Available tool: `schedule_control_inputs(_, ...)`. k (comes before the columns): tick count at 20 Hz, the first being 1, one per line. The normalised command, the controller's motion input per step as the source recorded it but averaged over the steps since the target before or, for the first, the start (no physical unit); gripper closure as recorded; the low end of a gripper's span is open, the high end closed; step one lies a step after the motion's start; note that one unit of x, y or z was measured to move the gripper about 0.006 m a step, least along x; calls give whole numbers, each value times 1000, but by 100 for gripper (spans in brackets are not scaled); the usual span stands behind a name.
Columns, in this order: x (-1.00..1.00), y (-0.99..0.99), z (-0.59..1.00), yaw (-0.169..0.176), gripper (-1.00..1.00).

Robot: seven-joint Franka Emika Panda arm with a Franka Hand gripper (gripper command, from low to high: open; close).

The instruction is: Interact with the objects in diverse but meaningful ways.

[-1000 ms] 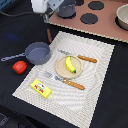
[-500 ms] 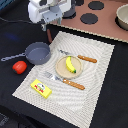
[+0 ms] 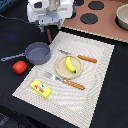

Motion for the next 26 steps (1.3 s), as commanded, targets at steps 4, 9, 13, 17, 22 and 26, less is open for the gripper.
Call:
schedule_control_inputs(4, -306, 78, -342, -58, -100)
schedule_control_inputs(9, -318, 42, -266, -43, -100)
schedule_control_inputs(13, -331, 34, -301, -30, -100)
schedule_control_inputs(17, -369, 6, -298, -18, -100)
schedule_control_inputs(22, -356, 8, -183, -4, -100)
schedule_control_inputs(26, -330, 11, -6, 0, -100)
